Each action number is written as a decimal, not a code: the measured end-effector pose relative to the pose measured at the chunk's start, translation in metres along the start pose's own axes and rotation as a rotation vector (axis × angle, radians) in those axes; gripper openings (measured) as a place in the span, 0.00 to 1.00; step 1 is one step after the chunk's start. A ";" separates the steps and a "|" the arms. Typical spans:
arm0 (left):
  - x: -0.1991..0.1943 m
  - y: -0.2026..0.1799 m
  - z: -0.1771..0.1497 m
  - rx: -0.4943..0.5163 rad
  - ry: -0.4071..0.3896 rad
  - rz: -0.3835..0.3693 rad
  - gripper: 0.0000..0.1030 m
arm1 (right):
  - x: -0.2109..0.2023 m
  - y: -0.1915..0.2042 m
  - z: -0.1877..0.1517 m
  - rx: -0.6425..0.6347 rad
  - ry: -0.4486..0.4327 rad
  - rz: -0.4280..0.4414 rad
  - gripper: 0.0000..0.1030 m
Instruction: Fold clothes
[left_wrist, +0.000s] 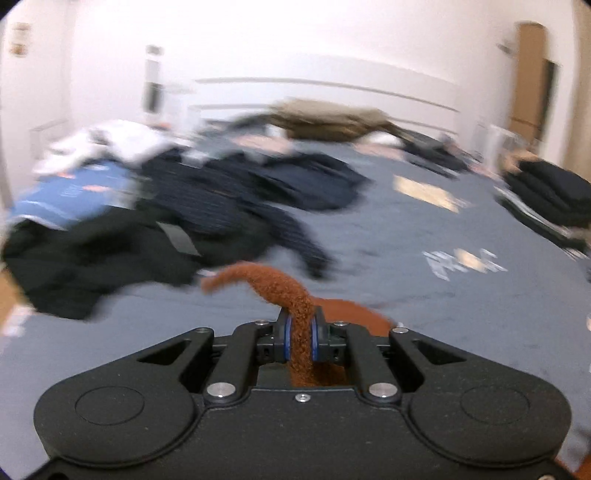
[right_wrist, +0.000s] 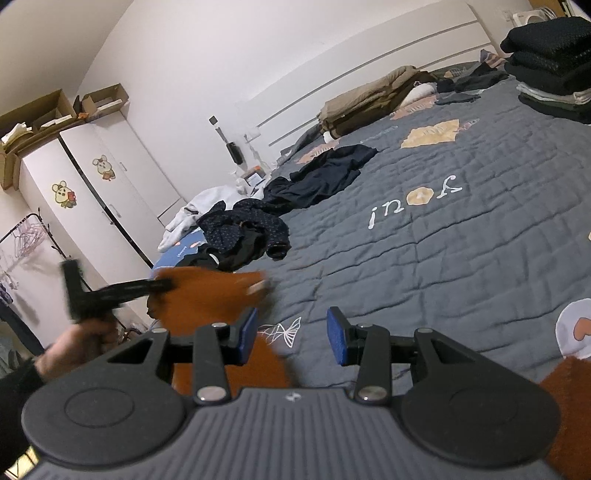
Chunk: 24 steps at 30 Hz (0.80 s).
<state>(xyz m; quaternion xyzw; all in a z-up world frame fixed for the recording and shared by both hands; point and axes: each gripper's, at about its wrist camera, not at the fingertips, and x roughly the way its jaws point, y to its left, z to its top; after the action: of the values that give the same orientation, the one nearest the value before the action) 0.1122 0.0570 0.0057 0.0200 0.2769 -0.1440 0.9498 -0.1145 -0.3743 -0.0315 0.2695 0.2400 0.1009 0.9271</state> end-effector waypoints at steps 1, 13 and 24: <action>-0.012 0.021 0.003 -0.016 -0.012 0.044 0.09 | 0.000 0.001 0.000 -0.001 -0.001 0.001 0.39; -0.069 0.211 -0.058 -0.262 0.188 0.489 0.14 | 0.010 0.013 -0.005 -0.034 0.014 -0.025 0.39; -0.092 0.219 -0.097 -0.273 0.184 0.539 0.53 | 0.016 0.013 -0.009 -0.037 0.029 -0.046 0.39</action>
<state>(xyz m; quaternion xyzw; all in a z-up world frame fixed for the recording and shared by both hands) 0.0501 0.3027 -0.0367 -0.0223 0.3634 0.1538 0.9186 -0.1058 -0.3541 -0.0373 0.2452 0.2575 0.0878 0.9305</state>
